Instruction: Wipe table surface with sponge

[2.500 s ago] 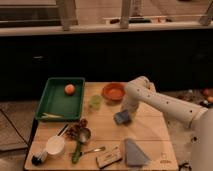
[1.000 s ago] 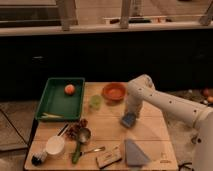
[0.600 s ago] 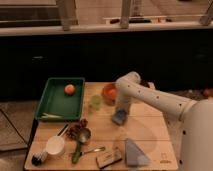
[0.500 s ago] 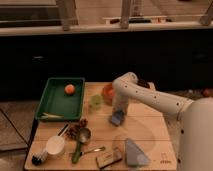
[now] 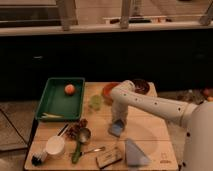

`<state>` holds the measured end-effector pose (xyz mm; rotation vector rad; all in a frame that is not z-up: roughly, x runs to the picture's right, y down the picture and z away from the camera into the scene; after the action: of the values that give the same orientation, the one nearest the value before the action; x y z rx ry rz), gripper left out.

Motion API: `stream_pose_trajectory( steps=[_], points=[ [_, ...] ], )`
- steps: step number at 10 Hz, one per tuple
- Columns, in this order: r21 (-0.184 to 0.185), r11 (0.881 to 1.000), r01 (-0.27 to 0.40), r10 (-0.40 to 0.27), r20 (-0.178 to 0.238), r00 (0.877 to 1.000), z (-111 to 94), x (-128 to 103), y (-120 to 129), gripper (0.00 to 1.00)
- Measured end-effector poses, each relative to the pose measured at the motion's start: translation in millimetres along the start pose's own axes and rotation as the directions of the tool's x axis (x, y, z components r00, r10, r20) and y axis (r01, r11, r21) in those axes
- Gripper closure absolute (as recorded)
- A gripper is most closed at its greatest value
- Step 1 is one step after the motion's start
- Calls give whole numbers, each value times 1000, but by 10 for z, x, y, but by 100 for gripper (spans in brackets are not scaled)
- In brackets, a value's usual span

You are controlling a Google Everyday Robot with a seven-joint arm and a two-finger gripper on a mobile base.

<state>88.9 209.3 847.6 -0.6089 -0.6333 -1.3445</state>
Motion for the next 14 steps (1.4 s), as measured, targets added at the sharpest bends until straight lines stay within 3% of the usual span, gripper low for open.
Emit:
stream_pose_trajectory(
  steps=[4,6,8,10,12,14],
  points=[
    [-14,990,-139,138,-42,989,-156,214,703,100],
    [-10,983,-182,181,-77,980,-267,509,837,100],
    [-3,983,-186,185,-92,978,-309,663,783,100],
    [2,988,-154,154,-86,984,-274,699,542,100],
    [14,997,-73,74,-68,995,-185,586,190,100],
    [11,1000,-26,27,-47,999,-108,353,110,100]
  ],
)
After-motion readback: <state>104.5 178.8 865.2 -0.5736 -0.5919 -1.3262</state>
